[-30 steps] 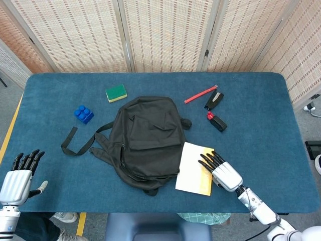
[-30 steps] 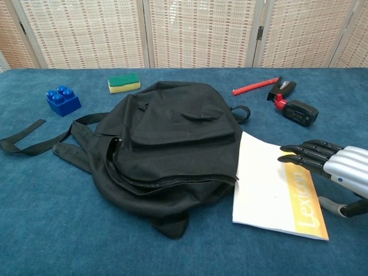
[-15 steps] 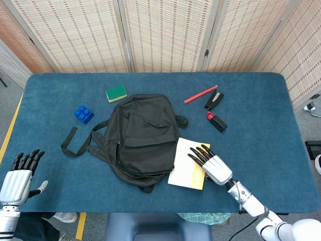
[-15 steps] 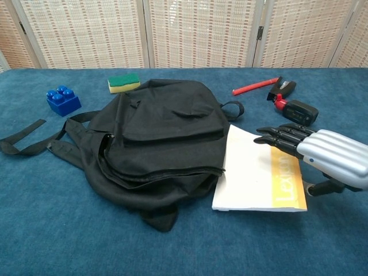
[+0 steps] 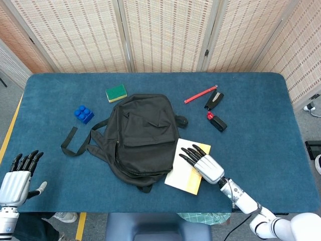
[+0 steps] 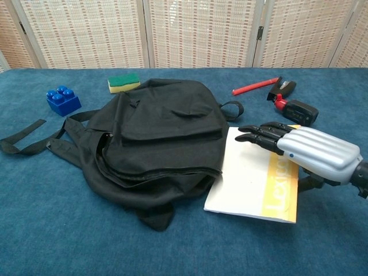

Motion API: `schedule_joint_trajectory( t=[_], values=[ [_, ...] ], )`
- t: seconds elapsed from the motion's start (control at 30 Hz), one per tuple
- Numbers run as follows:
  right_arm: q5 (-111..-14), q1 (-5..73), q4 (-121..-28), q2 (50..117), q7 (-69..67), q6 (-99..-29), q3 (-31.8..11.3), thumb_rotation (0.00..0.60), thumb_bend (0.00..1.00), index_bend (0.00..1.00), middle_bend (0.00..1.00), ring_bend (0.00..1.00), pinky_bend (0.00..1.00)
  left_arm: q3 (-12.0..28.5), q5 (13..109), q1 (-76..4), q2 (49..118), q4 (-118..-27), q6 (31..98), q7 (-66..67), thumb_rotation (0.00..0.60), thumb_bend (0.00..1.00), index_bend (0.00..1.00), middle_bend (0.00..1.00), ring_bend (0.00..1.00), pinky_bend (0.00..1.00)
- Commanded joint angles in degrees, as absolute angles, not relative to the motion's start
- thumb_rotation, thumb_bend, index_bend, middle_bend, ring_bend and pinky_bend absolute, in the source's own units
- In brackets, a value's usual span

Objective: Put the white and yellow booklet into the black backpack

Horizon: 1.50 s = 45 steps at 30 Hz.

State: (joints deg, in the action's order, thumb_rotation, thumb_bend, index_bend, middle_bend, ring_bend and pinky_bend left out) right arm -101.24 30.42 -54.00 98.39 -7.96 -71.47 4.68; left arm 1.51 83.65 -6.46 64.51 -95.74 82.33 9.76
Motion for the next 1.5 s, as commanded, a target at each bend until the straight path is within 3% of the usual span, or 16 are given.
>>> schedule_joint_trajectory(
  t=[0.03,0.17,0.47,0.67,1.3,1.5],
  values=[
    [-101.3,30.2,-54.7,97.9,-7.8,-72.2,4.9,0.6,0.6,0.02,0.02,0.11,0.04,1.5,83.7,-6.5,64.5,-95.7,82.3,9.8,0.6,0.32,0.13,0.09,0.14,0.01],
    [-101.5,29.5,-55.1,97.7,-8.0,-73.8,5.2,0.6,0.6,0.08,0.04,0.13,0.05,1.4,83.9,-6.7,64.5,-95.9,82.0,10.0,0.6,0.32,0.13,0.09,0.14,0.01],
    [-101.5,28.5,-53.6,98.7,-9.1,-76.7,5.1,0.6,0.47,0.3,0.13,0.19,0.1,1.5,83.7,-7.0,64.6,-96.5,81.5,10.9,0.6,0.32,0.13,0.09,0.14,0.01],
    [-101.6,28.3,-52.5,99.5,-9.8,-78.1,4.8,0.6,0.4,0.39,0.19,0.22,0.12,1.5,83.6,-7.1,64.5,-96.8,81.4,11.2,0.6,0.32,0.13,0.09,0.14,0.01],
    [-100.7,27.3,-48.9,100.4,-9.2,-81.8,3.4,0.6,0.4,0.69,0.38,0.36,0.23,1.8,84.0,-7.8,64.2,-97.1,81.0,11.5,0.6,0.32,0.13,0.09,0.14,0.01],
    [-100.3,26.7,-47.7,99.1,-8.5,-84.5,2.3,0.6,0.4,0.74,0.41,0.41,0.25,2.4,85.3,-9.6,63.6,-97.2,79.5,11.1,0.6,0.32,0.12,0.09,0.14,0.01]
  ],
)
